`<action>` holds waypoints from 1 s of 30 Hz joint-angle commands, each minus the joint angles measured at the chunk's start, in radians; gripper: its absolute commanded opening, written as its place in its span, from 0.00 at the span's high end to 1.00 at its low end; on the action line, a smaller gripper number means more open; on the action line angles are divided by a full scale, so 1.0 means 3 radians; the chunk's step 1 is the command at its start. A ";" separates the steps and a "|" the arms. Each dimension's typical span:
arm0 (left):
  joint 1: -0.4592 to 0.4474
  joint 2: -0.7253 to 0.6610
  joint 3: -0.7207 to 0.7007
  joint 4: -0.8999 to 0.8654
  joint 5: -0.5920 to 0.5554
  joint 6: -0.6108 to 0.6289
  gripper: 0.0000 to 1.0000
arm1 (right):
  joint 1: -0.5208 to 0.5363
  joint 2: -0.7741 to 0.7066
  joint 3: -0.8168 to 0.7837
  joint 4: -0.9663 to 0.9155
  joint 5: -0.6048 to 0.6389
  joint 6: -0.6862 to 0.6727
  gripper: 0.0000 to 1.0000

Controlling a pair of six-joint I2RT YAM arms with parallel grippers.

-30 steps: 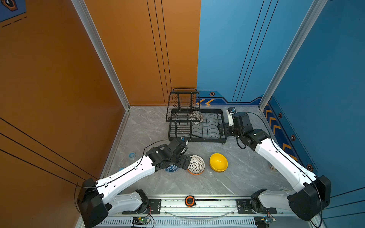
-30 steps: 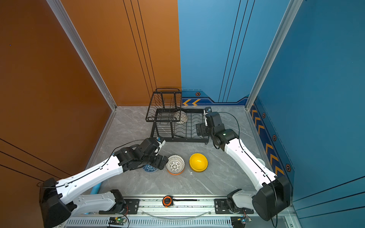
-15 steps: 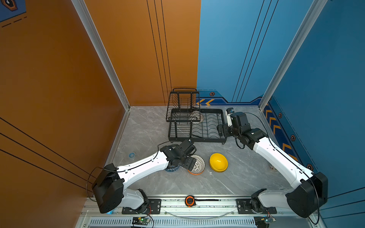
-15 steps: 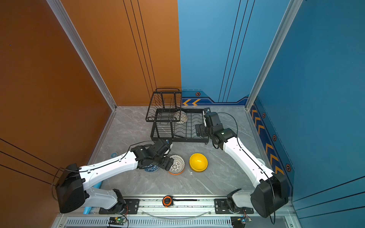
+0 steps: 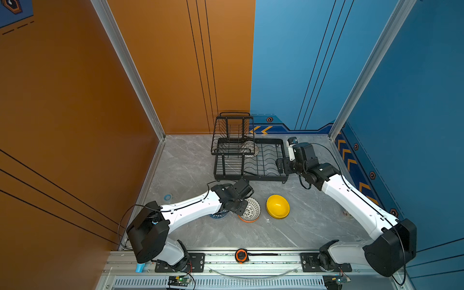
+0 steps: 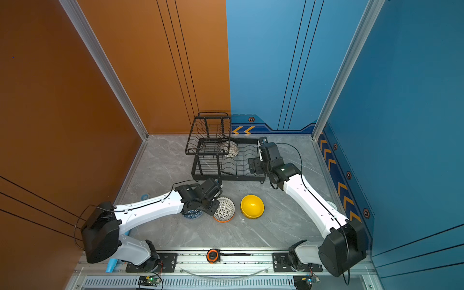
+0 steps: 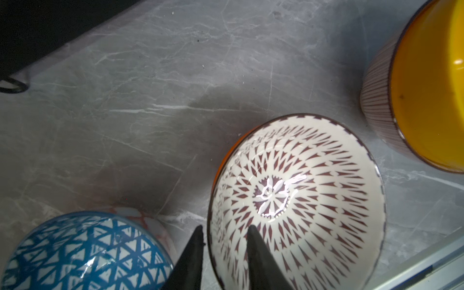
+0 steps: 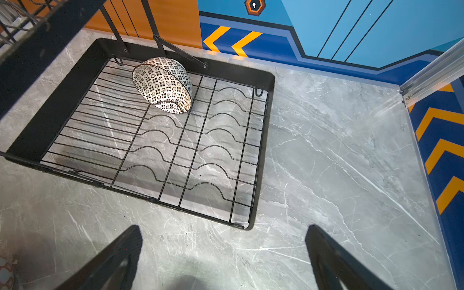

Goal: Load bowls into a dish rack
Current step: Pick up the bowl.

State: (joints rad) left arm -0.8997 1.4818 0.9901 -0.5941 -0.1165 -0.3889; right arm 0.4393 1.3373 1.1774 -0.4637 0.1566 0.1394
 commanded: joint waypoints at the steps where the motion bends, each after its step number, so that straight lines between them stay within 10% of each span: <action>1: -0.0036 0.0058 0.0095 -0.0039 -0.0087 -0.0013 0.74 | 0.0016 0.0012 0.0075 -0.0050 -0.0009 0.0016 0.00; 30: 0.0026 0.0000 0.0349 -0.0187 -0.0266 0.0114 1.00 | -0.0002 -0.0129 -0.0048 -0.0034 -0.0042 -0.0014 0.00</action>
State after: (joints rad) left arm -0.8974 1.5215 1.0492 -0.6308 -0.1719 -0.3805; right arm 0.4393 1.3293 1.1770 -0.4637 0.1566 0.1383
